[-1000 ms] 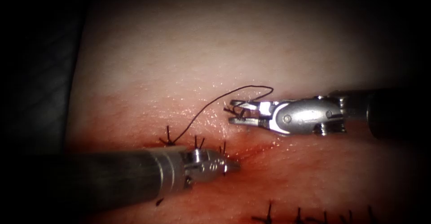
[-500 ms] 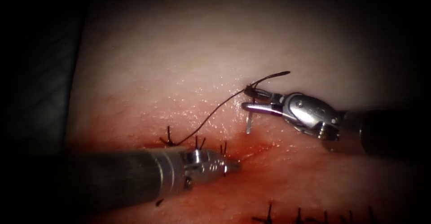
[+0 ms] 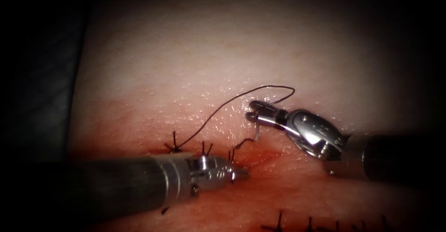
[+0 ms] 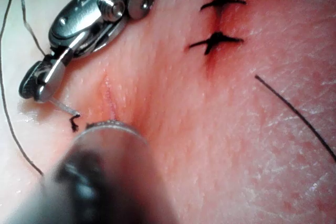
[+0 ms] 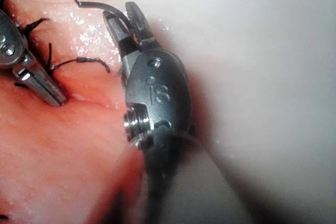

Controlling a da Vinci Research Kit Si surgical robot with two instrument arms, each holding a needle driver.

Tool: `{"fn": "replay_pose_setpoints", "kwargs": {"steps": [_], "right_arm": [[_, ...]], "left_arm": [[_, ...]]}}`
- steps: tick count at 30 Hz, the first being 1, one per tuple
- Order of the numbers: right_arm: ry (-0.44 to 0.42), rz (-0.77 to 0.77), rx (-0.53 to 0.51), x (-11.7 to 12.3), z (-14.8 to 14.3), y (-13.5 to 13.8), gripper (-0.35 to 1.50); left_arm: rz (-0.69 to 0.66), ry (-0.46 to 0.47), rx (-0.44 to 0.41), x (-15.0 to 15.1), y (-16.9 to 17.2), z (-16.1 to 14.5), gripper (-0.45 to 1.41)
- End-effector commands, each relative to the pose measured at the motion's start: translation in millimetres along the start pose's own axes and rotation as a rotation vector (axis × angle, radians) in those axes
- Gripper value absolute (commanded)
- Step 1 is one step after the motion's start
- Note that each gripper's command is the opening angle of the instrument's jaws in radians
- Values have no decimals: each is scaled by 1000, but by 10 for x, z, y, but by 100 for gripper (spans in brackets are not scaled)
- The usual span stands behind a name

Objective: Wound Closure
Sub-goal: Pierce the skin above the wound using the needle in the right hand.

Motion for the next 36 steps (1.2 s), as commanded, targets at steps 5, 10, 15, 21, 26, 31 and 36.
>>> {"fn": "replay_pose_setpoints", "kwargs": {"steps": [5,10,15,21,26,31,36], "right_arm": [[11,135,22,0,8,-8,-35],[-7,275,58,4,10,-28,-35],[-53,360,100,-14,16,-39,-35],[-83,359,115,-48,21,-47,-35],[-92,378,85,-72,18,-46,-35],[-53,400,63,-58,11,-41,-35],[118,292,45,-17,10,-34,-21]], "left_arm": [[0,1,0,2,-1,9,-43],[0,1,0,2,-1,9,-43],[0,0,0,2,0,8,-43],[1,1,-1,1,-1,8,-43],[1,1,-1,1,-1,8,-43],[0,0,-1,2,0,7,-43],[0,0,-1,2,0,7,-43]]}}
